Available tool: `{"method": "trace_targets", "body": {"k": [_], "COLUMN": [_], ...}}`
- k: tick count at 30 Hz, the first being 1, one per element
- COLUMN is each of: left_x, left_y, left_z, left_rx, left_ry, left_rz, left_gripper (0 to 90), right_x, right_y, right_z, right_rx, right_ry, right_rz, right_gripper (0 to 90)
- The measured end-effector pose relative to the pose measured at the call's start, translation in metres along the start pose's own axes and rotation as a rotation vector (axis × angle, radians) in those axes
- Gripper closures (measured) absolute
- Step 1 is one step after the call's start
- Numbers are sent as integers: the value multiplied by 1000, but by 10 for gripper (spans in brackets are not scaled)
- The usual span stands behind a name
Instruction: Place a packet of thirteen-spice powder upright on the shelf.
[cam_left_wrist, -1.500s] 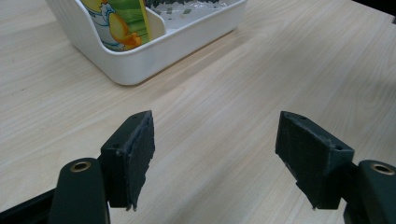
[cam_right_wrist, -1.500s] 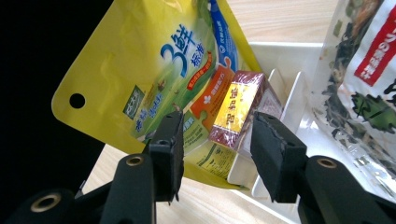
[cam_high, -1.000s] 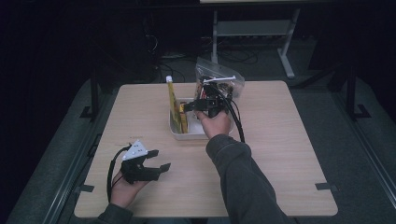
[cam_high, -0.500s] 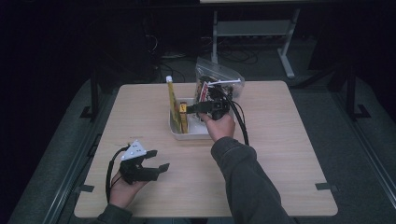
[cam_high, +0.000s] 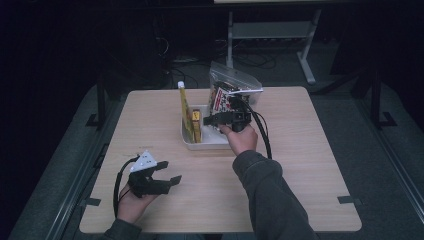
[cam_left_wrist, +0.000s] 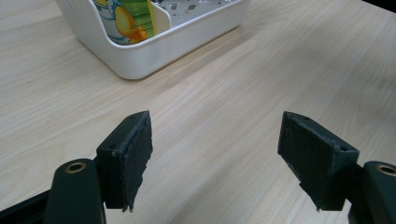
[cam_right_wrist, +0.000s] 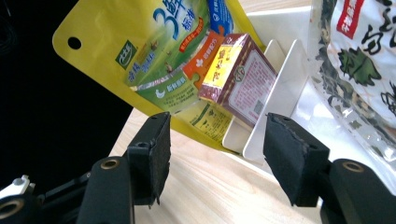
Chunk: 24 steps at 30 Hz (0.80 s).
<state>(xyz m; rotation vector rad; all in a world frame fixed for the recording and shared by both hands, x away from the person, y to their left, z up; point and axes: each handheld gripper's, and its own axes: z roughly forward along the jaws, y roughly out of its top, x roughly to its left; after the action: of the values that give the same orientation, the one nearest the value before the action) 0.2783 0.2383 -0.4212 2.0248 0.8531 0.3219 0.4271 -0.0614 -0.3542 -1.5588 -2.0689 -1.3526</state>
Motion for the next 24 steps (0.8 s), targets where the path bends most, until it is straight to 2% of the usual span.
{"method": "trace_targets", "body": {"k": [9,13,24], "left_x": [1,1,0], "left_y": [0,0,0], "left_z": [-1,-1,0], "left_rx": [-1,-12,-2], "left_ry": [-1,-12,-7], "left_rz": [-3,-21,-15], "left_gripper": [255,249,243], "right_x": [-5,-9,-19], "right_y": [-7,-10,-22], "right_z": [-8,-13,-19], "right_rx": [4,9,29], "right_ry": [20,34,62], "right_rz": [-2,0,7], "right_gripper": [395,393,386]}}
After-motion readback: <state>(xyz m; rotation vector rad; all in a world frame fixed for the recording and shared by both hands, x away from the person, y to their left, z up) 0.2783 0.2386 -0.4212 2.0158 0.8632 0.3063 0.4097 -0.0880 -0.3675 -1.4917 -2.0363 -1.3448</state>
